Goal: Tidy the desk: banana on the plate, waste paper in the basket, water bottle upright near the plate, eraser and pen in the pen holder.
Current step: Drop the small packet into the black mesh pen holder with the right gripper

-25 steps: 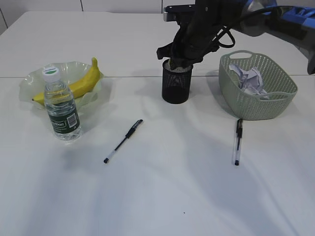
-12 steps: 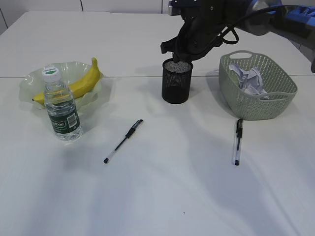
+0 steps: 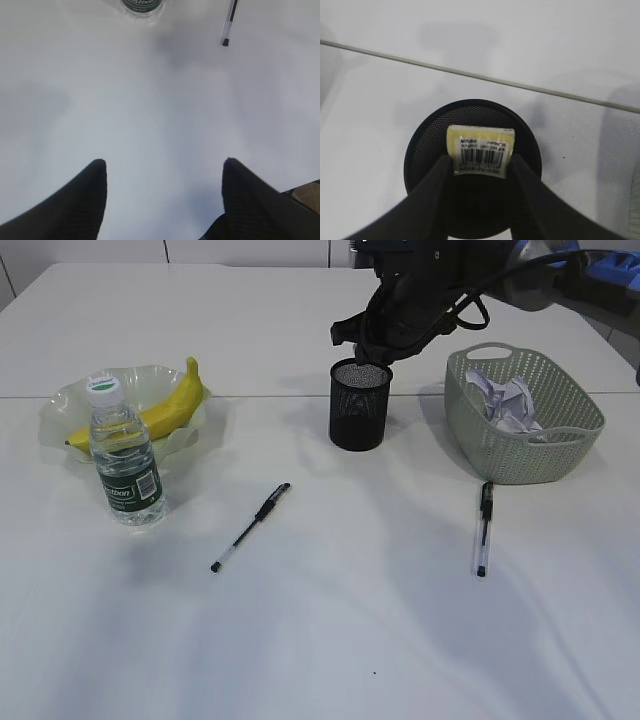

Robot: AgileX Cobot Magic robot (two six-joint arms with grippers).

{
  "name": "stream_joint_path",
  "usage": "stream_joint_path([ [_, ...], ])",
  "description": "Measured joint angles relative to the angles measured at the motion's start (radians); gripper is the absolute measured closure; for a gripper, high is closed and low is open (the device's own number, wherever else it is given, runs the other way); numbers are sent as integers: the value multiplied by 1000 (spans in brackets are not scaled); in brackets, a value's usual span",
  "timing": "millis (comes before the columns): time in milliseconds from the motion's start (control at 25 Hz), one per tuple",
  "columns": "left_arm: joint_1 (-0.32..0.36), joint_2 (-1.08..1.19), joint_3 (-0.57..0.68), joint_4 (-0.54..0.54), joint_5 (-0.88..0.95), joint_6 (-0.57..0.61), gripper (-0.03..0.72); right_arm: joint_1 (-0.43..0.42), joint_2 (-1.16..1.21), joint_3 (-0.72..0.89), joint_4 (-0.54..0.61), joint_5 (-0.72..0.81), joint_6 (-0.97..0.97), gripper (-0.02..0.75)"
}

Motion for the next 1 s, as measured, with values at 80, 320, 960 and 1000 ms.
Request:
stream_joint_path([
  [80,0,0,0,0,0,0,171,0,0,0,0,-2,0,498],
  [320,0,0,0,0,0,0,171,0,0,0,29,-13,0,498],
  [960,0,0,0,0,0,0,171,0,11,0,52,-14,-8,498],
  [1000,0,0,0,0,0,0,171,0,11,0,52,-14,-10,498],
])
